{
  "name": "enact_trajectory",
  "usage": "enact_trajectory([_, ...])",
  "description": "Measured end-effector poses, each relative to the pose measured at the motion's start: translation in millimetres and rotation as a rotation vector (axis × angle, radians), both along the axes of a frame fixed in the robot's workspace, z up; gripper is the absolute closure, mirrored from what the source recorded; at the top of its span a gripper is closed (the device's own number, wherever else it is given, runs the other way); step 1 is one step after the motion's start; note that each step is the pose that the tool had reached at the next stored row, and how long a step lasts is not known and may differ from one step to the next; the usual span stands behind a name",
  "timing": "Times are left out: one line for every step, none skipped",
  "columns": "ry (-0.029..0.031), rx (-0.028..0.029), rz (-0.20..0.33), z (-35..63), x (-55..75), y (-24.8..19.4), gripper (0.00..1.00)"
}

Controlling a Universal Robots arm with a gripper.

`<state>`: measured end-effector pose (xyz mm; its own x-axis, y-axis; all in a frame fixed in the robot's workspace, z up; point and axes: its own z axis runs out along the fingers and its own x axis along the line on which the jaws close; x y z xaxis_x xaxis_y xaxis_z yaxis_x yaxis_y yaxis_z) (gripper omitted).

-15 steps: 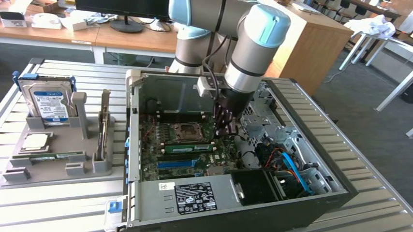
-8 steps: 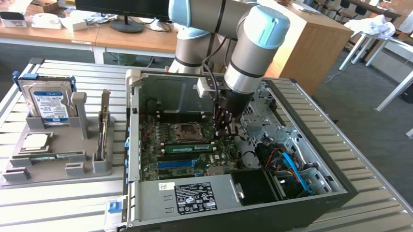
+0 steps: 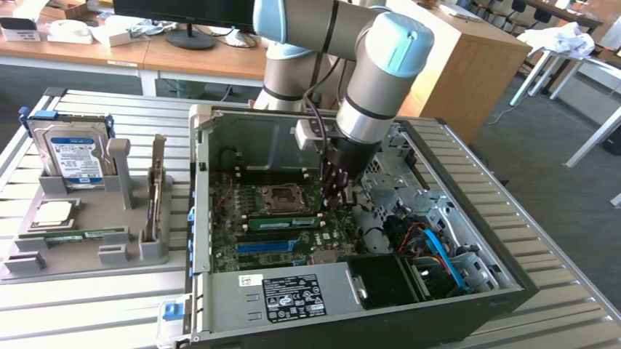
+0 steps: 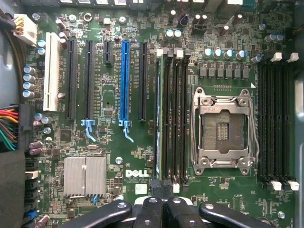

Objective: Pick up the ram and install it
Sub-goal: 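Press down the ram until it locks into place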

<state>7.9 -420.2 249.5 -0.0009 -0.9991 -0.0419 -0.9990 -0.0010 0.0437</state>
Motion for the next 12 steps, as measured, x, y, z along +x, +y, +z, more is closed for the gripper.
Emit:
enact_trajectory([0.0000, 0.0000, 0.000, -0.9, 0.0, 0.0, 0.90])
enact_trajectory([0.0000, -0.0001, 0.000, -1.6, 0.0, 0.0, 0.90])
enact_trajectory([0.0000, 0.0000, 0.000, -2.1, 0.0, 0.0, 0.90])
enact_trajectory([0.0001, -0.0003, 0.000, -2.3, 0.0, 0.0, 0.90])
enact_trajectory([0.0001, -0.0002, 0.000, -2.5, 0.0, 0.0, 0.90])
enact_trajectory([0.0000, -0.0002, 0.000, -2.6, 0.0, 0.0, 0.90])
enact_trajectory([0.0000, -0.0002, 0.000, -2.7, 0.0, 0.0, 0.90])
enact_trajectory([0.0000, -0.0001, 0.000, -2.7, 0.0, 0.0, 0.90])
enact_trajectory([0.0000, -0.0001, 0.000, -2.7, 0.0, 0.0, 0.90])
enact_trajectory([0.0000, -0.0001, 0.000, -2.7, 0.0, 0.0, 0.90])
enact_trajectory([0.0000, -0.0001, 0.000, -2.8, 0.0, 0.0, 0.90])
enact_trajectory([-0.0001, 0.0003, 0.000, -3.3, 0.0, 0.0, 0.90])
